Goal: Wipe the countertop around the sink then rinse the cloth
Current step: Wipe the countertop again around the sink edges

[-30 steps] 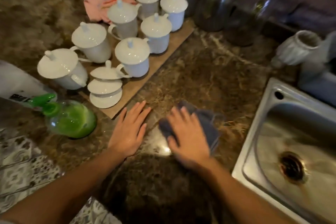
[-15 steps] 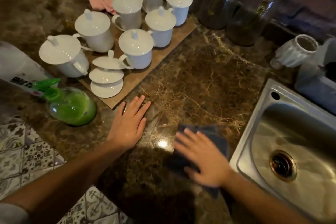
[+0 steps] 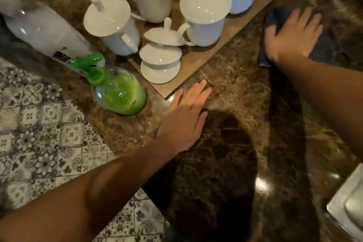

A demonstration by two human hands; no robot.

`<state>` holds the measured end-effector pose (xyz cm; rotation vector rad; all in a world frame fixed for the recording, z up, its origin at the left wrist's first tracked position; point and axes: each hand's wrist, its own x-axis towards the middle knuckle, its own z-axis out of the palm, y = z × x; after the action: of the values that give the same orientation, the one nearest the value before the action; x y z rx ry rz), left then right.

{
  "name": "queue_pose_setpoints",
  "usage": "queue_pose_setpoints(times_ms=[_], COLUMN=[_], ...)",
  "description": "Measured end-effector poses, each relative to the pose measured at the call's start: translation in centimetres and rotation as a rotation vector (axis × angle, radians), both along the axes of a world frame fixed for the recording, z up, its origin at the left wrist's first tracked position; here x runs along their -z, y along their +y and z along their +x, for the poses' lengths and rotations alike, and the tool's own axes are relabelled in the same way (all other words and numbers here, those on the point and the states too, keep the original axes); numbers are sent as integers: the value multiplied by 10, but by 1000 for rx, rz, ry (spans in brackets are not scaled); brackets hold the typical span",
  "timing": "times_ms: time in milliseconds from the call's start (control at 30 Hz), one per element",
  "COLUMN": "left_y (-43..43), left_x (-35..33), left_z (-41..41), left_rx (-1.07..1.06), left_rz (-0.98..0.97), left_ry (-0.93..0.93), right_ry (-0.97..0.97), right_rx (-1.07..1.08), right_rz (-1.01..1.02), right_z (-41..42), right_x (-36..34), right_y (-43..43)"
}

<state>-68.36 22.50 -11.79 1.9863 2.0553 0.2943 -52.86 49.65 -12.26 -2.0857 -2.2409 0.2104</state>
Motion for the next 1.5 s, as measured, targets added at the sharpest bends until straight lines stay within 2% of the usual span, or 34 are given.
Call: queue_pose_setpoints(times_ms=[200,300,400,567,767,1067,1233,1300,1400,1500], left_y=[-2,-7,-25,-79,-109,-75,-45,-29,-16,-14], left_x=[-4,-6,-4,0,-11,-27,-18,-12,-3,-1], left_z=[1,2,11,45,88,164,208,225,244,250], left_rx=[-83,-166,-311,-415,-407,-183,-50,-77,-191,-201], left_rz=[88,239,345,207,146,49,-3,-35,-28,-22], left_ry=[-215,-343,-384,-328,-313,-217,-171,-175,-41,60], right_ry=[-36,-10,21,83,134,200,109,100,97,44], right_rx=[-282,-478,-681,-957,-1085,-804,-603,-491,-282,-236], right_rz=[14,28,-11,-84,-143,-163,-170,-119,-106,-119], right_z=[-29,-28,-23,9,79,204,272,291,302,299], right_x=[-6,-10,-10,-13,-12,-18,-20,-18,-16,-14], right_y=[-63,-115,-170,-259,-327,-390,-415,-424,-425,-420])
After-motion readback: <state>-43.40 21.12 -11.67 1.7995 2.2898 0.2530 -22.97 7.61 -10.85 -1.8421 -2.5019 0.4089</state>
